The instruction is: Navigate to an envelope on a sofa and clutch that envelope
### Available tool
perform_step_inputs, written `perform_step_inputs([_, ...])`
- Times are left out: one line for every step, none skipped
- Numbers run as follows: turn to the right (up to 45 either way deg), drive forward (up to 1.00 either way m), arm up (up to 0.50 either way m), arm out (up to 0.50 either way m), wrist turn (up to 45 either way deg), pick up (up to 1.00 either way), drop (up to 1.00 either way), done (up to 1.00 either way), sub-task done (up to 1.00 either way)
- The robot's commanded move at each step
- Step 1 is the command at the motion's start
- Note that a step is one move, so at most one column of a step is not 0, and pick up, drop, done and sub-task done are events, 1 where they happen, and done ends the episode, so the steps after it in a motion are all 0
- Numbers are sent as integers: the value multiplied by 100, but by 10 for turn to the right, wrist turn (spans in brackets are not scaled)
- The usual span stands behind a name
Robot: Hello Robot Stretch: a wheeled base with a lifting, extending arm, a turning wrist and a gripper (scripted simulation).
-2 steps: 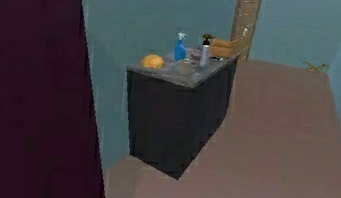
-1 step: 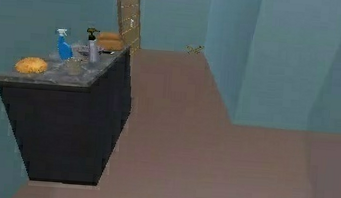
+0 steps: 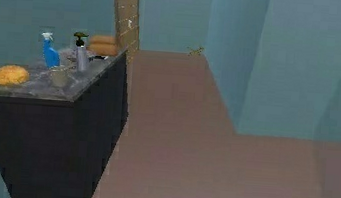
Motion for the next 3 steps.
perform_step_inputs([300, 0, 0, 0, 0, 0, 0, 0, 0])
perform_step_inputs([0, 45, 0, 0, 0, 0, 0, 0, 0])
perform_step_inputs([360, 0, 0, 0, 0, 0, 0, 0, 0])
